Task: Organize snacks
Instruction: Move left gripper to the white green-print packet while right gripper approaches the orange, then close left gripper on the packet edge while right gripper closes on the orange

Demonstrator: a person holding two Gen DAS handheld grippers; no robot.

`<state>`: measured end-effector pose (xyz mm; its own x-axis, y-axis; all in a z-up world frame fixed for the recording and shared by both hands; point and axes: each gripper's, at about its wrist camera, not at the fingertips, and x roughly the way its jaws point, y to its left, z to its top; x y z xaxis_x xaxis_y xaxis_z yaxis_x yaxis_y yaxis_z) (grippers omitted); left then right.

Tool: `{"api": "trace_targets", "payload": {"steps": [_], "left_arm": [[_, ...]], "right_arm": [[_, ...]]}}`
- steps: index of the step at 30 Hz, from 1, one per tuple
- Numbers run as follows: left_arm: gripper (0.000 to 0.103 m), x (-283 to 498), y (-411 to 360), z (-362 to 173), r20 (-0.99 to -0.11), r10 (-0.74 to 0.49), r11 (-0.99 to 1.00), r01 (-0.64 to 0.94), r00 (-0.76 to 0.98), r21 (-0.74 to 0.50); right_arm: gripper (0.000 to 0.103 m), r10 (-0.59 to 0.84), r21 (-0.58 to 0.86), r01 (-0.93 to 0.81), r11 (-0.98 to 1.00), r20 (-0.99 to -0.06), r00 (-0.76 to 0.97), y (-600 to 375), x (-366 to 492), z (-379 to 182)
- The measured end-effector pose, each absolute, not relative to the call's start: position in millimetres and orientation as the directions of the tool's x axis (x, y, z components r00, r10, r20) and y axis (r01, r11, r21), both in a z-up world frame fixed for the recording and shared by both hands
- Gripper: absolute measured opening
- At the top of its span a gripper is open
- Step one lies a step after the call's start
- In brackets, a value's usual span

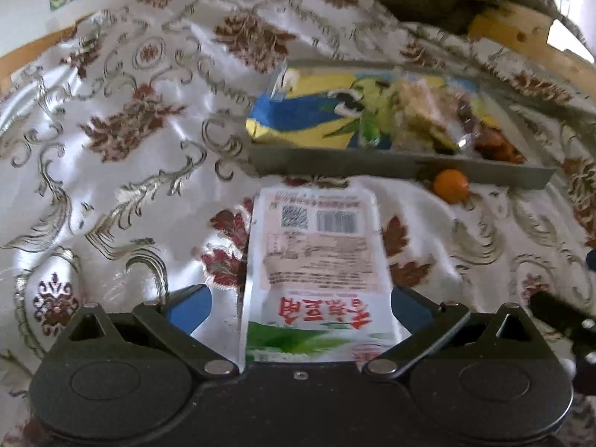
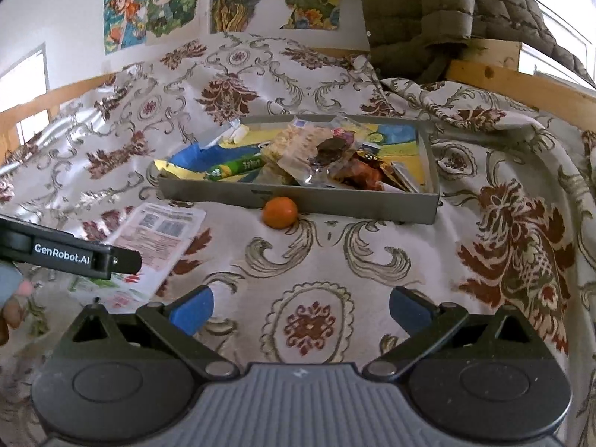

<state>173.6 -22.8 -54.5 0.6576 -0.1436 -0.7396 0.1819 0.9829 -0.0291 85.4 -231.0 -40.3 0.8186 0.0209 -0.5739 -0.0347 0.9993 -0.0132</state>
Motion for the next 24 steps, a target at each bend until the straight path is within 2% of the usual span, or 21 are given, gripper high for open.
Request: {"api": "trace_targets", "payload": {"steps": [4,10,15,17,18,20,24], "left_arm": [[0.102,191,-19,-63,-0.770,-0.150,0.986,0.155,0.620,-0.068],[0.102,207,-23,-63,-0.795,-0.177,0.972,0.230,0.580,-0.048],[0.102,213,-20,-64,-0.802,-0.203,0.964,0.257,0.562,-0.065],[0.102,212,-17,-63,-0.801,-0.223,0.959,0.271,0.555,-0.079],[0.100,212,-16,-63,-0.799,-0.238,0.956,0.278,0.551,-0.093],[0.096,212,-12,-62,-0.791,-0.271,0.948,0.293,0.549,-0.121],[0.089,215,-7,-62,-0.788,-0.307,0.939,0.306,0.534,-0.158]], "right_arm": [[0.103,0.041,-0.044,-0.081,0.996,-0.577,0.816,-230,112,-44],[0.102,0.083,-0.003,-0.102,0.995,-0.552,0.830,-233,158,-47],[0.090,0.131,0.036,-0.132,0.991,-0.538,0.833,-235,187,-52],[0.082,0.154,0.059,-0.145,0.988,-0.537,0.830,-236,195,-54],[0.079,0.163,0.071,-0.149,0.986,-0.537,0.828,-237,199,-56],[0.067,0.179,0.084,-0.159,0.984,-0.541,0.822,-237,205,-58],[0.058,0.189,0.104,-0.158,0.982,-0.562,0.805,-235,215,-67]]}}
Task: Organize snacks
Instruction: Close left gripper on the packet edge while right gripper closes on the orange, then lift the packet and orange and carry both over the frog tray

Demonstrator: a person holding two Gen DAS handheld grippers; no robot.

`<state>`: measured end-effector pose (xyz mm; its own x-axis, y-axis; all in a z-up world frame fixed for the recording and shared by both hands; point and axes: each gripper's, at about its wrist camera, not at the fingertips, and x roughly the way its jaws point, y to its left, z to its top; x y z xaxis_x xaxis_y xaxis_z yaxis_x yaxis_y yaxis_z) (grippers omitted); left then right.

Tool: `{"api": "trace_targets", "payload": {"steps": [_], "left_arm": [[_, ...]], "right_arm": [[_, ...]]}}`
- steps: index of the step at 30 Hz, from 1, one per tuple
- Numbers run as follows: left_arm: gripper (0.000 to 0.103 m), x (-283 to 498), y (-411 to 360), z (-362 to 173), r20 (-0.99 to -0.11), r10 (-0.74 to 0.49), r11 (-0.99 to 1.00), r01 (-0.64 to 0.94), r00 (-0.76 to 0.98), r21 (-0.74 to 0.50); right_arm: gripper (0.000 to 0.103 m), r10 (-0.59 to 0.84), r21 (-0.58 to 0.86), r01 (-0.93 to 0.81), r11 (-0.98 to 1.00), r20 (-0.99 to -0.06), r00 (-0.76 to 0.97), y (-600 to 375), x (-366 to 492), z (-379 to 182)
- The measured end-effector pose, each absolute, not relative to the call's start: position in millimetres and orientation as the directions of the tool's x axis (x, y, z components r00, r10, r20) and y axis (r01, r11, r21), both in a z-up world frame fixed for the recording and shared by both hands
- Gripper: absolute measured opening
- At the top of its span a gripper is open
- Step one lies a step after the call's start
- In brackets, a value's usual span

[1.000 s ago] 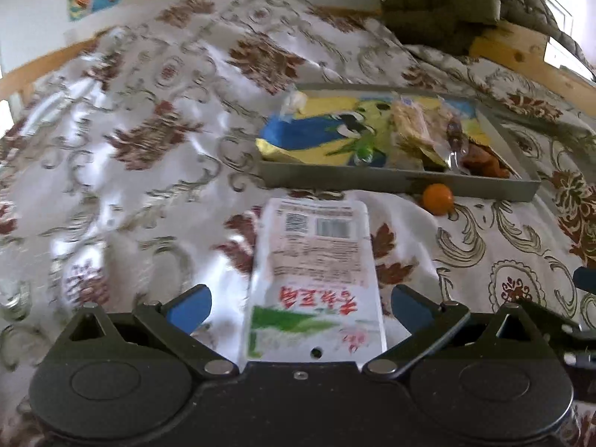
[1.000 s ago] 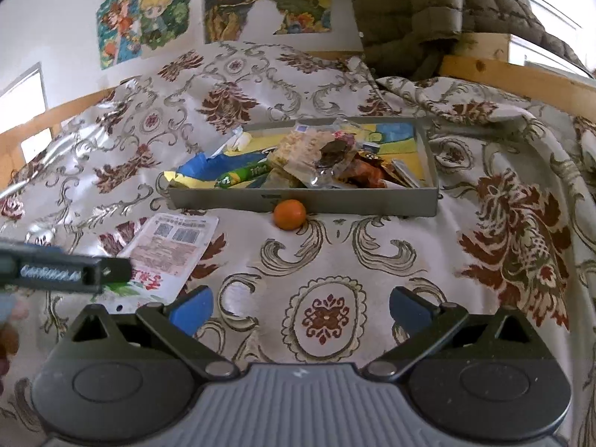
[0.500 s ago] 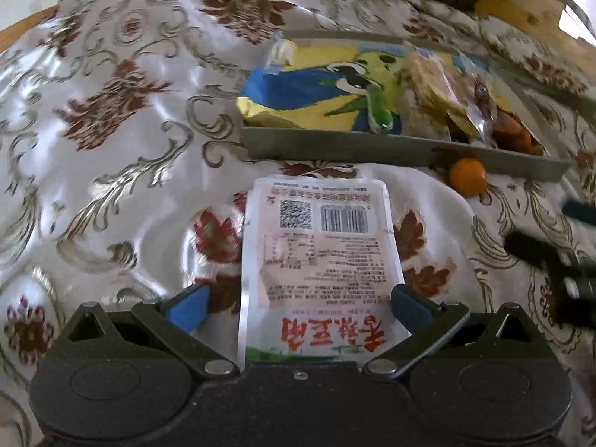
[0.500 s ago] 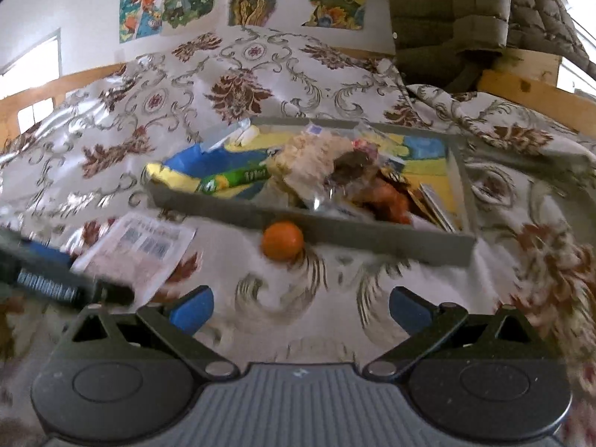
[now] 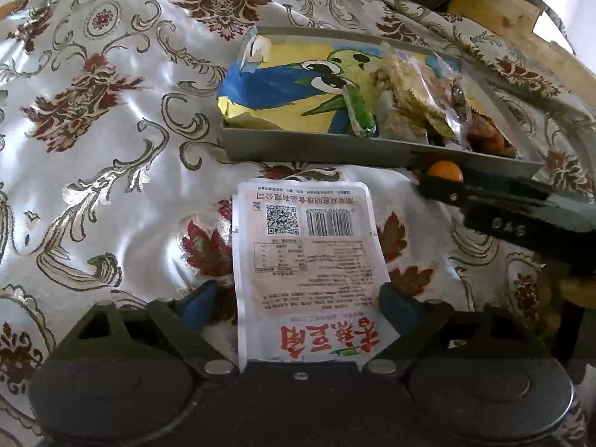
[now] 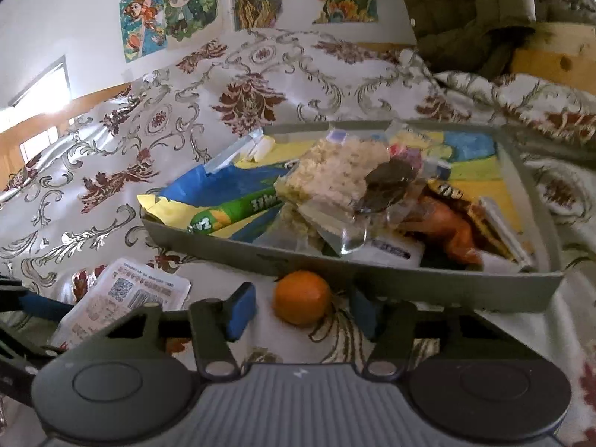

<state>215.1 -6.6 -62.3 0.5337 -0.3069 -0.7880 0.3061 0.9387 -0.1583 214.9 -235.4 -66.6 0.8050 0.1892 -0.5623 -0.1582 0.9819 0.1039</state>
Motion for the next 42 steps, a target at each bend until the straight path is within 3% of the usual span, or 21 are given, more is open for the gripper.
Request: {"api": "trace_targets", "payload": {"steps": [4,5,7,13,19,31,35,39,42], "left_arm": [[0.080,215,-3,-63,-0.783,-0.319,0.936,0.309,0.534,-0.170],[0.078,216,-3,-63,-0.782,-0.319,0.936,0.306,0.536,-0.172],[0.063,215,-2,-61,-0.777,-0.318,0.938,0.301,0.543,-0.173],[0.030,213,8,-48,-0.756,-0.313,0.947,0.249,0.575,-0.203],[0.017,202,17,-36,-0.716,-0.372,0.928,0.226,0.591,-0.296],[0.015,183,-20,-31,-0.641,-0.535,0.842,0.282,0.550,-0.461],[0.016,179,-46,-23,-0.640,-0.521,0.854,0.335,0.565,-0.399],[0.014,179,-62,-23,-0.717,-0.392,0.919,0.292,0.577,-0.267],[0.014,177,-56,-27,-0.723,-0.374,0.927,0.259,0.581,-0.271]], "right_arm": [[0.054,0.177,0.085,-0.157,0.984,-0.565,0.806,-231,215,-70],[0.047,0.176,0.086,-0.155,0.984,-0.564,0.807,-232,215,-70],[0.037,0.164,0.085,-0.140,0.986,-0.564,0.809,-231,215,-70],[0.036,0.154,0.074,-0.137,0.988,-0.562,0.813,-229,211,-68],[0.037,0.179,0.106,-0.145,0.984,-0.575,0.798,-229,198,-60],[0.037,0.177,0.107,-0.141,0.984,-0.599,0.781,-237,153,-41],[0.036,0.173,0.122,-0.124,0.985,-0.606,0.776,-243,140,-37],[0.036,0.168,0.125,-0.116,0.985,-0.602,0.781,-249,129,-32],[0.037,0.173,0.134,-0.115,0.984,-0.593,0.786,-251,126,-28]]}}
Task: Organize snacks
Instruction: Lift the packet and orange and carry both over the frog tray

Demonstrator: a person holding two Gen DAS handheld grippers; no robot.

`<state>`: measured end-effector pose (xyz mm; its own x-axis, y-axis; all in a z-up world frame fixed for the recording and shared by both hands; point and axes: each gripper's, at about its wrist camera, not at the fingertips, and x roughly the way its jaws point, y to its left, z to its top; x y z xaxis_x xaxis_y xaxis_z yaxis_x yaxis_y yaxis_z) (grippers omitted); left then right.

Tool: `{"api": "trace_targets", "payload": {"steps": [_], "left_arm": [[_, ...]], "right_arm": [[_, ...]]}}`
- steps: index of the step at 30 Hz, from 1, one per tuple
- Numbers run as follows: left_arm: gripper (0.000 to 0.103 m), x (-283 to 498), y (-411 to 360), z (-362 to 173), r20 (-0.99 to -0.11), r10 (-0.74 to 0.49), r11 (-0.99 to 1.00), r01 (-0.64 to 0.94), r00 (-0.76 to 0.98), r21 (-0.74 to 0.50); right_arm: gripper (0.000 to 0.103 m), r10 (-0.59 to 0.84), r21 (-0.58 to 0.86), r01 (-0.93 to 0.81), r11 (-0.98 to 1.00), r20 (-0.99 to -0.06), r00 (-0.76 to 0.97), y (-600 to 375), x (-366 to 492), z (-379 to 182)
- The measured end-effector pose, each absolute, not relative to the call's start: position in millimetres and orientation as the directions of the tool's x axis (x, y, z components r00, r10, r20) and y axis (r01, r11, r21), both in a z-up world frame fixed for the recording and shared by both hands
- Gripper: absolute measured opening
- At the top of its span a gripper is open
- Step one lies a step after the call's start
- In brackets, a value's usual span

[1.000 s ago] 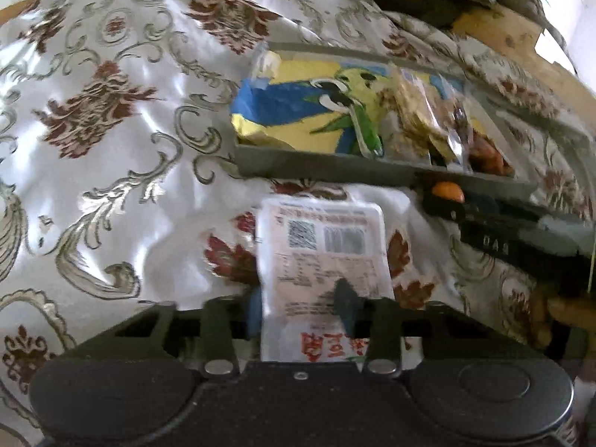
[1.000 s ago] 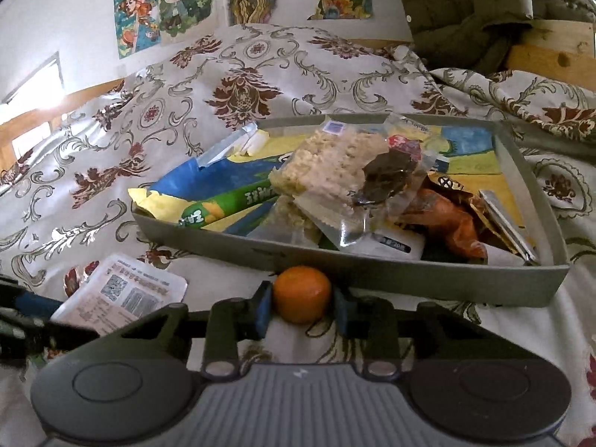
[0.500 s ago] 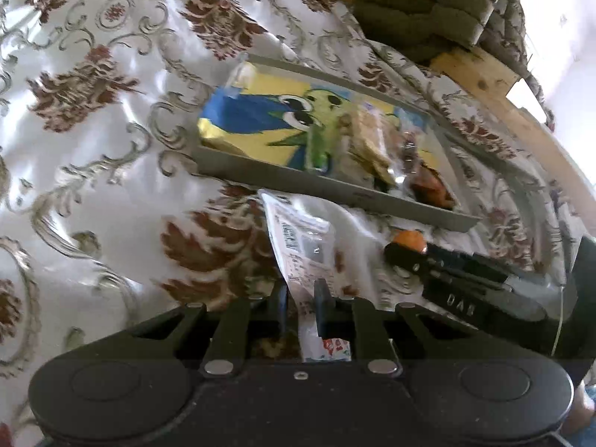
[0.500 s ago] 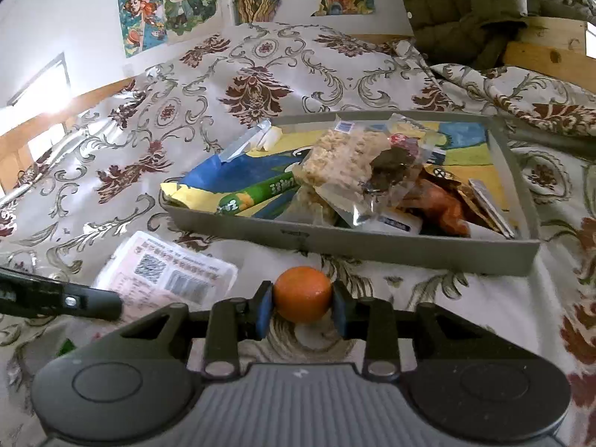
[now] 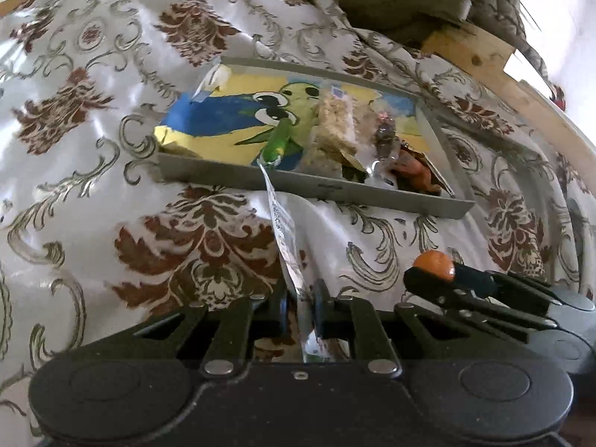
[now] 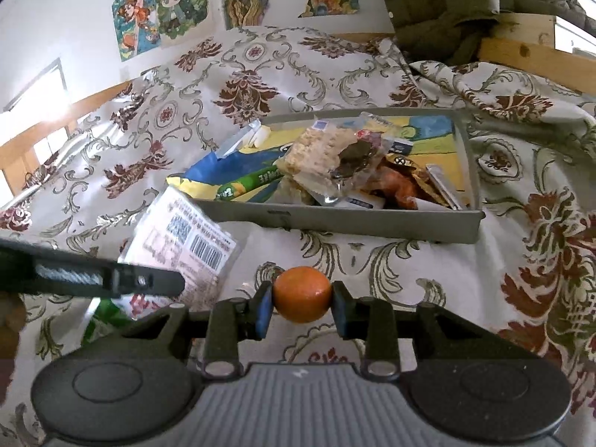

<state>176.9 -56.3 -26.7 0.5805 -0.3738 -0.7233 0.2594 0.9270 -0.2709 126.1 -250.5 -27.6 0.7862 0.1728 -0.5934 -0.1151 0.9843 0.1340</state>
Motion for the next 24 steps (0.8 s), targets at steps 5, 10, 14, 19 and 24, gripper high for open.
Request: {"api": "trace_targets", "payload": {"steps": [5,10,14,19,24], "left_arm": [[0.013,175,-47,-25,-0.733,-0.374,0.927,0.215,0.568,-0.306],[0.010,166,-47,-19,-0.716,-0.378,0.924,0.198,0.586,-0.326],[0.009,156,-44,-13,-0.707,-0.380,0.923,0.195,0.596,-0.332],[0.009,151,-35,-8,-0.709,-0.391,0.912,0.141,0.587,-0.386],[0.009,153,-30,4,-0.697,-0.394,0.910,0.147,0.599,-0.388]], "right_arm": [[0.037,0.192,0.150,-0.129,0.980,-0.565,0.802,-250,127,-19],[0.037,0.210,0.145,-0.155,0.977,-0.552,0.807,-245,123,-13],[0.037,0.224,0.155,-0.167,0.974,-0.537,0.813,-244,119,-7],[0.037,0.233,0.158,-0.176,0.972,-0.516,0.824,-244,116,-1],[0.037,0.227,0.150,-0.174,0.973,-0.488,0.843,-246,114,6]]}}
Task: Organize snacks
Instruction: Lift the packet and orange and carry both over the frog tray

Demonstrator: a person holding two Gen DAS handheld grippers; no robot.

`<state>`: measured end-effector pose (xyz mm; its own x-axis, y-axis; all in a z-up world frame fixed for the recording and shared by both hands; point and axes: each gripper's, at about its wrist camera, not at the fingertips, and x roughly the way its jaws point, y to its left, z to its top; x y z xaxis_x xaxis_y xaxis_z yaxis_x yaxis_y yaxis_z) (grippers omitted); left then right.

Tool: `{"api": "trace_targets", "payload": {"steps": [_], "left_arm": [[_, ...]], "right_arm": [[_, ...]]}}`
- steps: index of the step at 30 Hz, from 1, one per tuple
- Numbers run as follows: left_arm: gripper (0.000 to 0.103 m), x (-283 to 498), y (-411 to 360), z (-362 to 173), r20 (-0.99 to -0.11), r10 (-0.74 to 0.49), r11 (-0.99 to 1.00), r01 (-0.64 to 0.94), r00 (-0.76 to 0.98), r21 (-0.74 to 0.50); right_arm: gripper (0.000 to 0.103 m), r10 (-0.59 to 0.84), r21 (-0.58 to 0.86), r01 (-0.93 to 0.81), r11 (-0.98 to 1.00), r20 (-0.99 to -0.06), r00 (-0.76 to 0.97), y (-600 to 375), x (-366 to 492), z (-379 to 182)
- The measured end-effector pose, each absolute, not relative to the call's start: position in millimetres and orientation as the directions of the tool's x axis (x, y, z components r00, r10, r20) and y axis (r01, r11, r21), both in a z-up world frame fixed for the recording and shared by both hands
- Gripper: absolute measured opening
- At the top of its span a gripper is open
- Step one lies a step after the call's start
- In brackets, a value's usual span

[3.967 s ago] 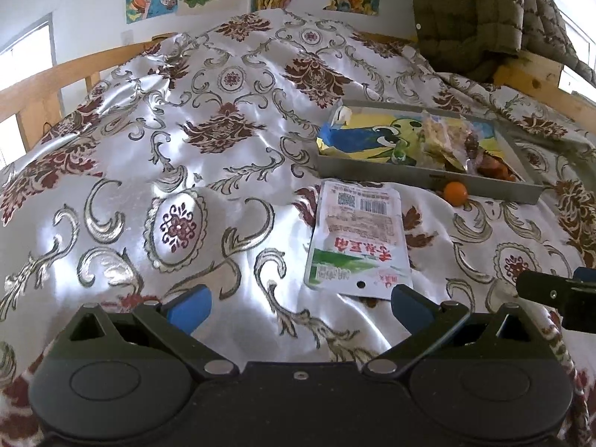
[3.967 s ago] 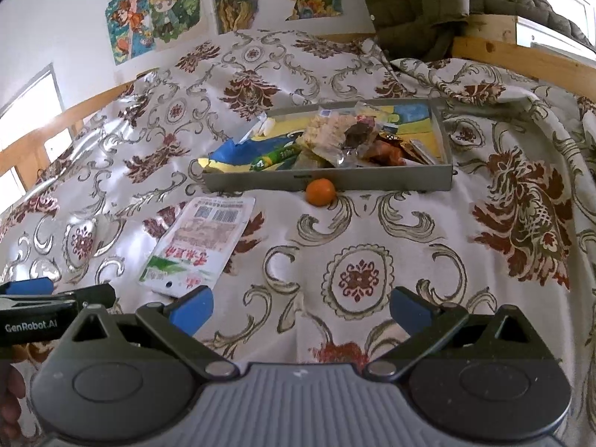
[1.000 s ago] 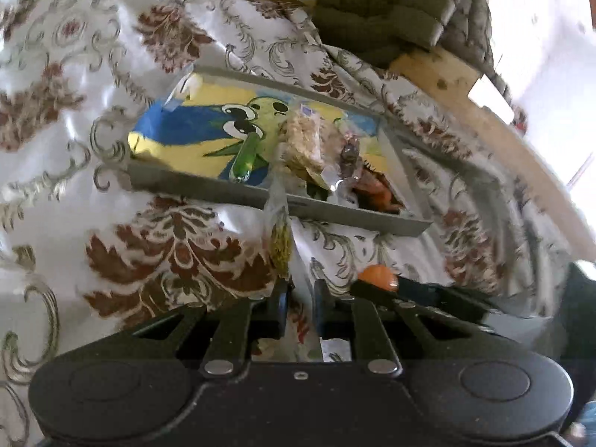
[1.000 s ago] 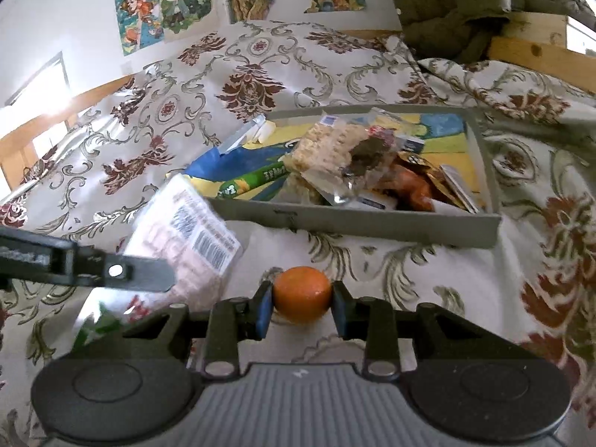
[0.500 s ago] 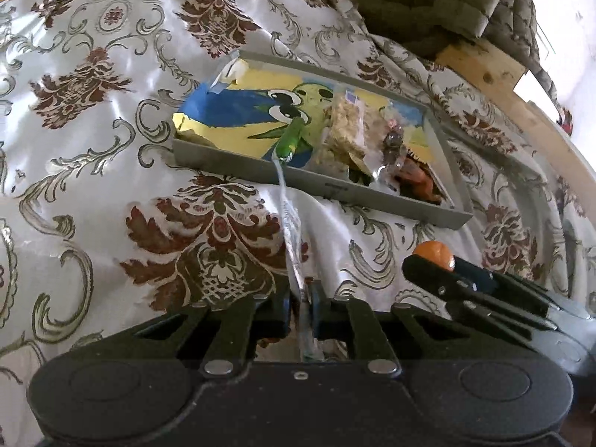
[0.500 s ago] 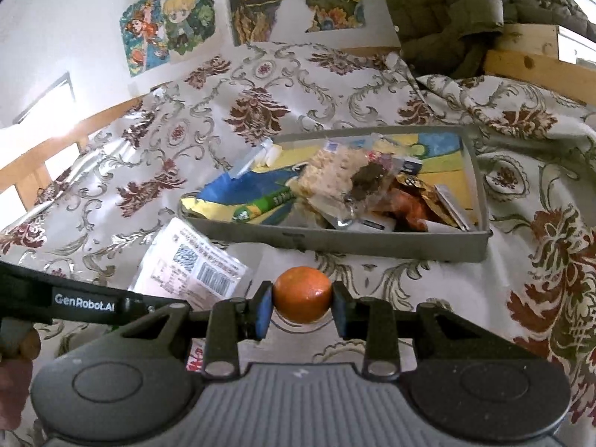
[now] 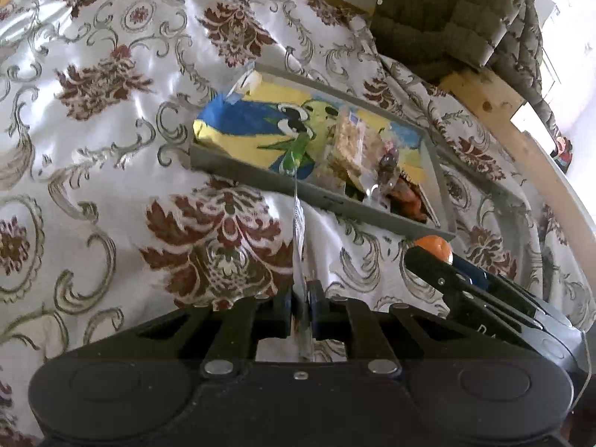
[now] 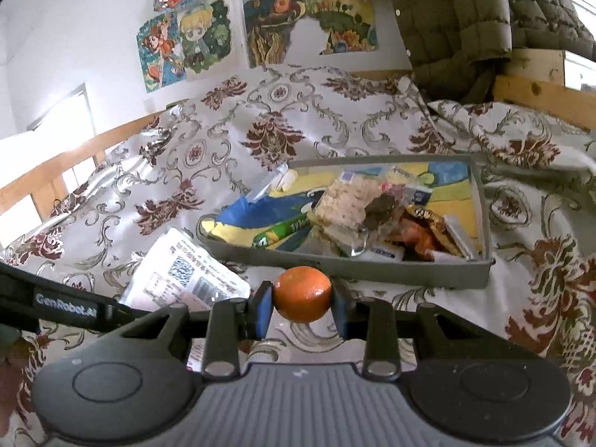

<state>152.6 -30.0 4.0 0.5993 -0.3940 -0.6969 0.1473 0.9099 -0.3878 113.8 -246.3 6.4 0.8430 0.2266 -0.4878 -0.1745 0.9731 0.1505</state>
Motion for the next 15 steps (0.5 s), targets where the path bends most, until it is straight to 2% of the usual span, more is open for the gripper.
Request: {"api": "trace_targets", "payload": {"steps": [5,9,15], "left_arm": [[0.009,162,-29,24,-0.680,-0.392,0.914,0.174,0.620,-0.368],[0.009,178,-31,56,-0.690,-0.379,0.925,0.227,0.617,-0.305],[0.009,212,-35,93,-0.668,-0.384,0.923,0.242,0.637,-0.300]], "right_arm": [[0.037,0.224,0.171,-0.162,0.972,-0.453,0.863,-254,117,11],[0.037,0.219,0.178,-0.159,0.971,-0.407,0.886,-260,120,16],[0.037,0.206,0.193,-0.145,0.970,-0.347,0.915,-268,126,29]]}}
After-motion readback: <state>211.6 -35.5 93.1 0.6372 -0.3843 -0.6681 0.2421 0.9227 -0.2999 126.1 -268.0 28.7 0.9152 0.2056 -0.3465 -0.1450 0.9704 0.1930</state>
